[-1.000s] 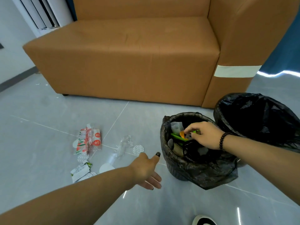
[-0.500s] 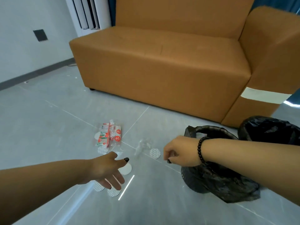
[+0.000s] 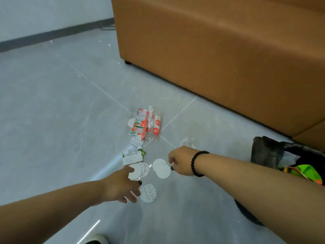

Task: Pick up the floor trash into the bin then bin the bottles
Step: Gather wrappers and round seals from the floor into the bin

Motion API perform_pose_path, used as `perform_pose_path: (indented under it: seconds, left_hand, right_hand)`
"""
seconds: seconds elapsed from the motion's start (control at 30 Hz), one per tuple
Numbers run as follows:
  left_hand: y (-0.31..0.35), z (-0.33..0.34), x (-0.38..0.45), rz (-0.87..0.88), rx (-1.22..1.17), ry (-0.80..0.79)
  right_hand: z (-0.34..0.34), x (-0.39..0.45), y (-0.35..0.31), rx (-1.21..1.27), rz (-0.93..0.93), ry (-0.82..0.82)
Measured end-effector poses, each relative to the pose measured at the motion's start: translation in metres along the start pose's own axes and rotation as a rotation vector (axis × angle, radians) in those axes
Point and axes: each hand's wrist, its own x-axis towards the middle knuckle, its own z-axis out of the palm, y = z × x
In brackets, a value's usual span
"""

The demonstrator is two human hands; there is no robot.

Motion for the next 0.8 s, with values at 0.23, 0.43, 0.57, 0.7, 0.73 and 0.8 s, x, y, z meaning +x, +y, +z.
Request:
perform_pose_path:
  seconds: [0.23,0.43,0.57,0.7,0.73,0.8]
  left_hand:
    - [0.0,-0.032,0.019,0.059,-0.1,0.053]
    - [0.007,-0.044,0.023,0.045,-0.191,0.043]
    - [0.008,-0.042,0.019,0.042,-0.185,0.025]
    - [0.01,-0.046,0.018,0.04,-0.196,0.028]
    - [0.01,-0.046,0.018,0.037,-0.202,0.035]
    - [0.008,-0.048,0.018,0.031,-0.217,0.045]
  right_hand:
    - [-0.002,0.103,-0.023,0.35,0.004,0.194]
    - [0.018,0.158,-0.044,0.328,0.116,0.194]
    - [0.021,0.172,-0.033,0.178,0.197,0.03]
    - [0.03,0.177,-0.022,0.087,0.178,0.038]
    - [0.034,0.175,-0.02,0.088,0.188,0.045]
    - [0.043,0.168,-0.015,0.089,0.197,0.075]
